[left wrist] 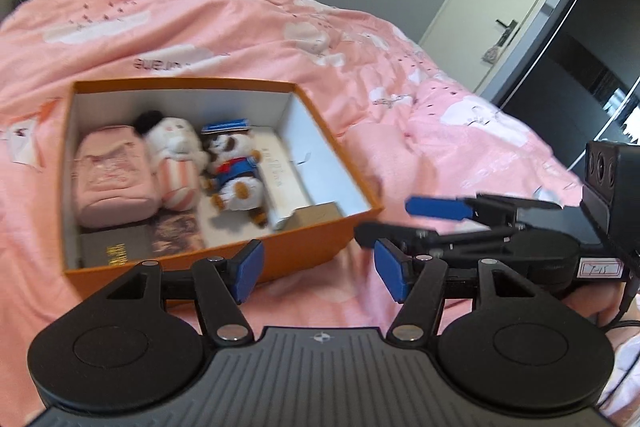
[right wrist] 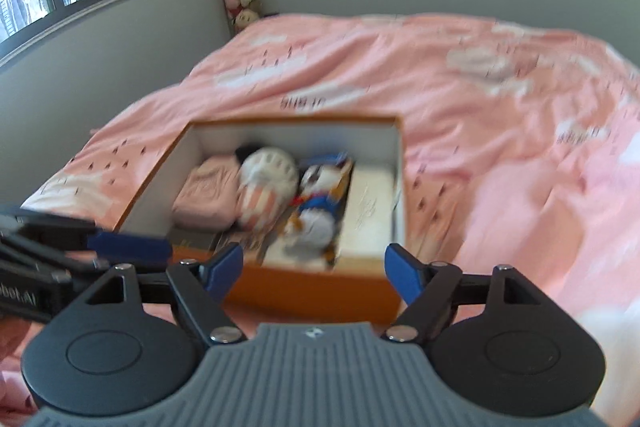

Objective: Organize objects
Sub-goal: 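Grasp the yellow tape measure with the right gripper while the left gripper grasps the crocheted fruit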

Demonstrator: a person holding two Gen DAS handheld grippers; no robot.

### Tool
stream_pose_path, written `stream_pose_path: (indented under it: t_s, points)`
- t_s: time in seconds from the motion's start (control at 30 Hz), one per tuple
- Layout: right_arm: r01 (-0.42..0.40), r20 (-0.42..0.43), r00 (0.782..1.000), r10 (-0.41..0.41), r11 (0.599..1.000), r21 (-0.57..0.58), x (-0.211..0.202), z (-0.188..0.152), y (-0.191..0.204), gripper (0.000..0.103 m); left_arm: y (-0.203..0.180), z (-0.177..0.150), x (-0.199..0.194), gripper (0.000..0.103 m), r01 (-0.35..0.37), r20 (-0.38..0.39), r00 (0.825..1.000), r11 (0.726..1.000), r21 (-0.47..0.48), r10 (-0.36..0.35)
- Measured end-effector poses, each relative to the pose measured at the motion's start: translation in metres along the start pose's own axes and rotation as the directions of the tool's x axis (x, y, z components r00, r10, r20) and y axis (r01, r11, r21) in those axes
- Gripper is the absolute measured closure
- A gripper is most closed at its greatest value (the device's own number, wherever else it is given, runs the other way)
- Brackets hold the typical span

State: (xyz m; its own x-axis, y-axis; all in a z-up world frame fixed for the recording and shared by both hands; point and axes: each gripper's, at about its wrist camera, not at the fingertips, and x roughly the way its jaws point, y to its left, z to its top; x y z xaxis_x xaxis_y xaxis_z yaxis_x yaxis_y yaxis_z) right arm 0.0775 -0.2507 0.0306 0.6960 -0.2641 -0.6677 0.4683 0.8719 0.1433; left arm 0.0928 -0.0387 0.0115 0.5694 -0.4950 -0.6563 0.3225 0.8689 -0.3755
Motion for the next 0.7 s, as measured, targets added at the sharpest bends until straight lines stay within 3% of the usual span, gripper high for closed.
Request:
stream_pose_path:
  t_s: [0.2,0.47,0.57,0.7]
  points:
    - [-0.008,-0.096,0.995,0.017,0.996,0.092,0.015,-0.034,0.007,0.024,0.012,-0.022,-0.004,0.033,-0.052,-0.045,0.998,0.999,-0.005,0.052]
    - [-0.032,-0.214,0.975,0.058,0.992,0.120,0.031,-0.061,0.021,0.024,0.035,-0.051,0.000,0.039,-0.085,-0.200,0.978,0.992,-0.094,0.064]
    - [-0.058,-0.246,0.965,0.086,0.991,0.120,0.035,-0.066,0.026,0.030,0.046,-0.062,-0.001,0.044,-0.111,-0.247,0.966,0.985,-0.133,0.076]
    - [-0.080,-0.339,0.933,0.120,0.988,0.129,0.046,-0.079,0.030,0.046,0.059,-0.077,0.003,0.047,-0.133,-0.312,0.948,0.971,-0.197,0.066]
